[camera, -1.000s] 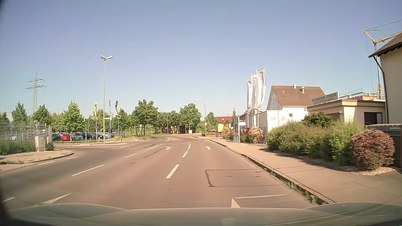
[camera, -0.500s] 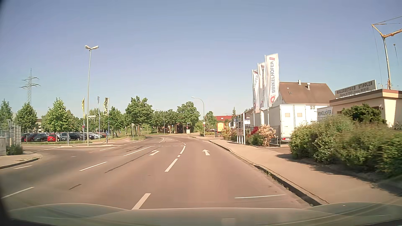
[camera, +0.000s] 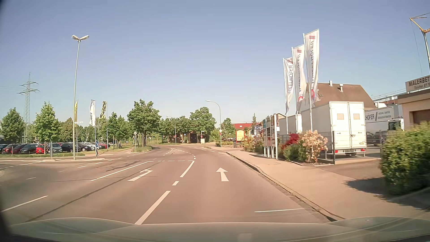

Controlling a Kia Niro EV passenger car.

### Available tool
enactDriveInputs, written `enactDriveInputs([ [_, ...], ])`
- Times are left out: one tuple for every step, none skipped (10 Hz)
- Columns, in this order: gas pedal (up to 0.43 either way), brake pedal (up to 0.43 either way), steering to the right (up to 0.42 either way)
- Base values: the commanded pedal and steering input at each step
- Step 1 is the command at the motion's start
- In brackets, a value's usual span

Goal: Follow the waypoints while adhering to traffic rules and regulations

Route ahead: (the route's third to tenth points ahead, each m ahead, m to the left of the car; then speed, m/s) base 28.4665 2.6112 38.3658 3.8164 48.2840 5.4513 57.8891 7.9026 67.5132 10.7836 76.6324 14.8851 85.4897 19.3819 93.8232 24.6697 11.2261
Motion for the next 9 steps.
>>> enactDriveInputs([
  [0.228, 0.0, -0.024],
  [0.197, 0.0, -0.023],
  [0.13, 0.0, -0.023],
  [0.11, 0.0, -0.024],
  [0.098, 0.0, -0.029],
  [0.098, 0.0, -0.034],
  [0.098, 0.0, -0.037],
  [0.098, 0.0, -0.037],
  [0.13, 0.0, -0.034],
])
